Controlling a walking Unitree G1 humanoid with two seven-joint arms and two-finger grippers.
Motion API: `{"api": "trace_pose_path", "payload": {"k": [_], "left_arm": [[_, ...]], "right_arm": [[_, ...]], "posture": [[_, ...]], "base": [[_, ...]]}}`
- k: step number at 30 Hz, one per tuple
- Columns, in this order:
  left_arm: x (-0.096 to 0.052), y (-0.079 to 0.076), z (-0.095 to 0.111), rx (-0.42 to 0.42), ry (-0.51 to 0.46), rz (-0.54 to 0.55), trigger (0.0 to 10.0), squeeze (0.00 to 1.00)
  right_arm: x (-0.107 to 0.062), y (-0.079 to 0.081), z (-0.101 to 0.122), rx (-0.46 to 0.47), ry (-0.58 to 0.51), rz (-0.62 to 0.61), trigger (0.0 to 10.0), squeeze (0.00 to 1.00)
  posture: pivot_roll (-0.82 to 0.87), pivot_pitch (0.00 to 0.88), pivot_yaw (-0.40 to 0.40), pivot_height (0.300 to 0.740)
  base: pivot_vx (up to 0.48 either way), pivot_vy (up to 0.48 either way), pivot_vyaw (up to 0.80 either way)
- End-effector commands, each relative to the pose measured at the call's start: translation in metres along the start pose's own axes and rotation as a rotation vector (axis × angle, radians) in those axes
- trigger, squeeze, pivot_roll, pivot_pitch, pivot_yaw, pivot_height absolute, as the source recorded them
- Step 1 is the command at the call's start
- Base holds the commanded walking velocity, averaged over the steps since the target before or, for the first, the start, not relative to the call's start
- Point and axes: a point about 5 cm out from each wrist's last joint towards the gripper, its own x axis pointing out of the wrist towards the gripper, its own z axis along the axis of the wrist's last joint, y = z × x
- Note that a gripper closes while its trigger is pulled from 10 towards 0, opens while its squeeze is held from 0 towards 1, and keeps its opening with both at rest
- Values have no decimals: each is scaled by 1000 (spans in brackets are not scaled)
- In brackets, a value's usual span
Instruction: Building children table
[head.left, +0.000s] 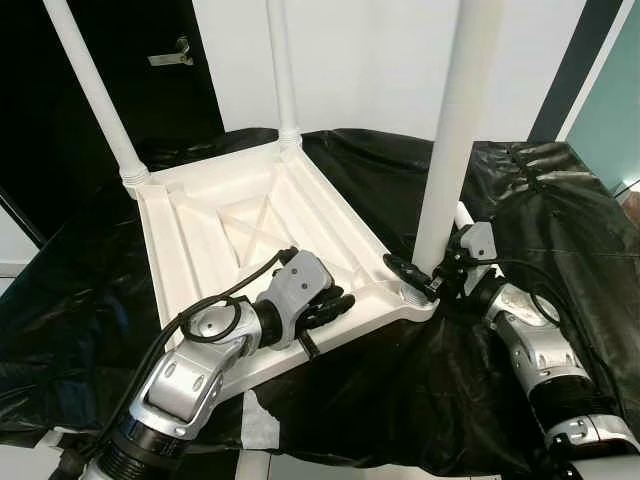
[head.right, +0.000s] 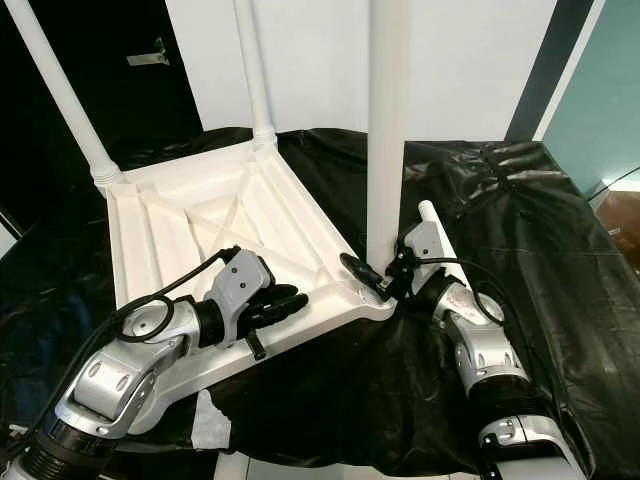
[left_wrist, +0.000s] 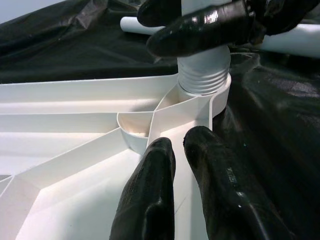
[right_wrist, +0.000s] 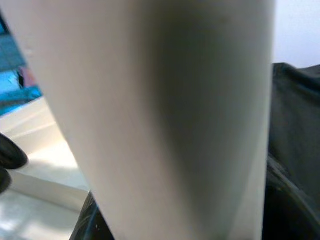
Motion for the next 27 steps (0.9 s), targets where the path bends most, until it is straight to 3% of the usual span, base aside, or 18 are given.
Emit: {"api": "trace_pose_path", "payload": {"k": [1,4,9,11,13,16,20,27], "left_arm": [[-2,1,3,7,-5,13,10000,0],[-1,1,3,7,-3,14,10000,0],[-1,1,3,0,-7,22,10000,0],[-1,1,3,0,-7,22,10000,0],[-1,1,3,-1,-7,24,10000,0],[-3,4,2,-3,-7,35,10000,0],[-3,6,1,-5,-7,41,10000,0],[0,6,2,-5,-13,44,10000,0]], "right_arm": [[-13,8,-36,139,152,19,10000,0],[-14,2,-36,119,160,-25,10000,0],[-5,0,-35,103,132,-199,10000,0],[-5,0,-35,103,132,-199,10000,0],[-4,2,-36,102,129,-239,10000,0],[3,10,-39,114,124,-403,10000,0],[7,15,-38,109,118,-484,10000,0],[20,30,-40,188,132,-703,10000,0]], "posture": [[-1,0,34,740],[-2,0,34,740],[-4,2,30,740],[-4,2,30,740],[-4,5,27,740],[-6,2,22,740],[-10,0,21,740],[-18,0,13,740]], "base": [[0,0,0],[0,0,0],[0,0,0],[0,0,0],[0,0,0],[0,0,0],[0,0,0],[0,0,0]]}}
